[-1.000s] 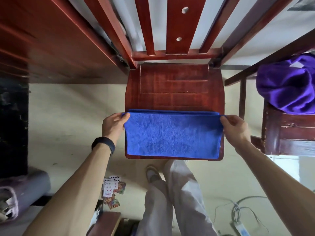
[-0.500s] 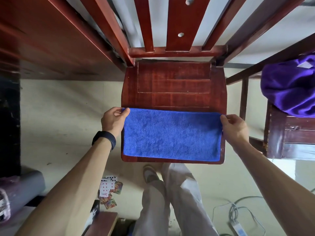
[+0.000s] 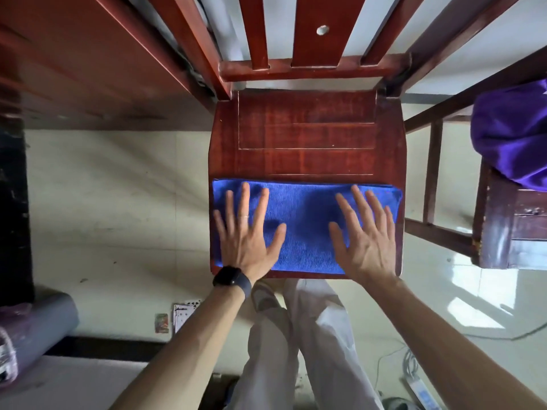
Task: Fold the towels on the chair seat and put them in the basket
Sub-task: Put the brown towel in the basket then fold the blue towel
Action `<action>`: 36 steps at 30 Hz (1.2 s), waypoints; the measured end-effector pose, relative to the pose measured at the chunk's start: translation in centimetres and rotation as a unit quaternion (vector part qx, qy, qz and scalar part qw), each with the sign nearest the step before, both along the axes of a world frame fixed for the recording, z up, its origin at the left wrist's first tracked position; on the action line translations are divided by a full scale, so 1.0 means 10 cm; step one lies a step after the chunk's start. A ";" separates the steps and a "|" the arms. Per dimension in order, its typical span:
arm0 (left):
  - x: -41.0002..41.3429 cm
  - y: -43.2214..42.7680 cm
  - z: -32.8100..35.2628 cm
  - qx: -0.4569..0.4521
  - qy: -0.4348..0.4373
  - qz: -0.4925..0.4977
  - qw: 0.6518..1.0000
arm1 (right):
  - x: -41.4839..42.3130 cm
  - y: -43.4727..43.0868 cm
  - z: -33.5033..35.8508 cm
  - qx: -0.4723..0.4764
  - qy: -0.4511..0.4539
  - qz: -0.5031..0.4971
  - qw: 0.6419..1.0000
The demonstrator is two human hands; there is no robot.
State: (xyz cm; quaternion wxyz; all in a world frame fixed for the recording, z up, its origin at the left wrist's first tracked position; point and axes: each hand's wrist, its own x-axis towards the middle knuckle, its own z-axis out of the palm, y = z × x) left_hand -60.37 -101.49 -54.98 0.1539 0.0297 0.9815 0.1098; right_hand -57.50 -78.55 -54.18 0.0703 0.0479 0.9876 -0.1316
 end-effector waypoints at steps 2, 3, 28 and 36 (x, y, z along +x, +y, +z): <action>-0.04 -0.06 -0.13 -0.037 -0.013 0.028 0.999 | -0.03 0.12 -0.12 0.036 -0.047 -0.027 0.998; -0.05 -0.10 -0.19 -0.054 -0.008 0.023 0.998 | -0.04 0.20 -0.18 0.047 -0.053 -0.035 0.997; -0.41 0.85 0.38 0.110 0.064 0.170 0.977 | 0.71 0.04 0.33 -0.292 -0.198 -0.416 0.838; 0.65 0.40 0.41 0.178 -0.241 0.355 0.886 | 0.68 0.23 0.40 -0.277 -0.318 -0.379 0.824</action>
